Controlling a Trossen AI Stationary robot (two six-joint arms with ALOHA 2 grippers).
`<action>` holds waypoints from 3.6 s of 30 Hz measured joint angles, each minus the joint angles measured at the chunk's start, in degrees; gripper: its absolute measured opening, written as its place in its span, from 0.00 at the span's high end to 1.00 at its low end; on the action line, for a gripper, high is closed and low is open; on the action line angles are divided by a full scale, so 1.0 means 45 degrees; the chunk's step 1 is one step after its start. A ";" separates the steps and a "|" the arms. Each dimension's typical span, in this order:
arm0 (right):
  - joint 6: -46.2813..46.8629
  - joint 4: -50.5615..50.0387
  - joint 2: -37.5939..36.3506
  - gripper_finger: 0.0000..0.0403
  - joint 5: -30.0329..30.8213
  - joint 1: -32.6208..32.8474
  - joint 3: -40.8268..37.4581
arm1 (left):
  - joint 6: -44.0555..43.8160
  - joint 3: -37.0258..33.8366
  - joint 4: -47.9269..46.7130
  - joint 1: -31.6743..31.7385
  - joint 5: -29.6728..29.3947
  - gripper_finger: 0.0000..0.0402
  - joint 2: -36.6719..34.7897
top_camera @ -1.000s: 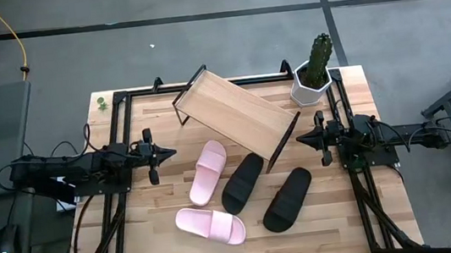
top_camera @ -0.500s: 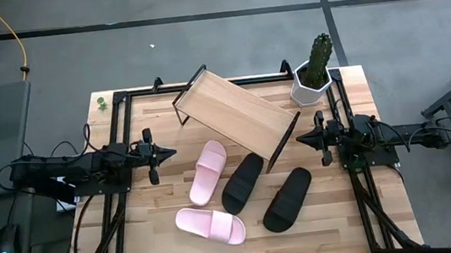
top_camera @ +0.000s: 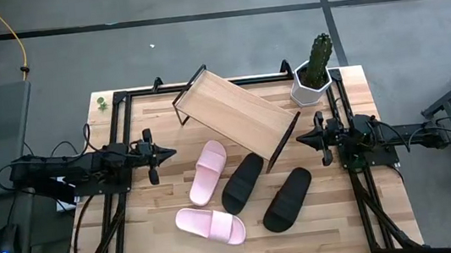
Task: Pick and place slides into the shelf
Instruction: Put the right black slipper on the shelf
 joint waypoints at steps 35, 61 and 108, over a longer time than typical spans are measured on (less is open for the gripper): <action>-0.0341 0.0087 0.0000 1.00 -0.0006 -0.0005 0.0278 | -0.1209 0.0296 0.0795 0.0003 0.0239 1.00 0.0000; -0.0345 -0.0456 0.0005 1.00 -0.0384 -0.0005 0.2170 | -0.1587 0.4093 -0.3267 -0.0002 0.0277 1.00 0.0000; -0.2890 -0.5283 0.9826 1.00 -0.0340 -0.0005 1.6526 | 0.0229 1.8188 -0.8933 -0.0002 0.0233 1.00 0.7619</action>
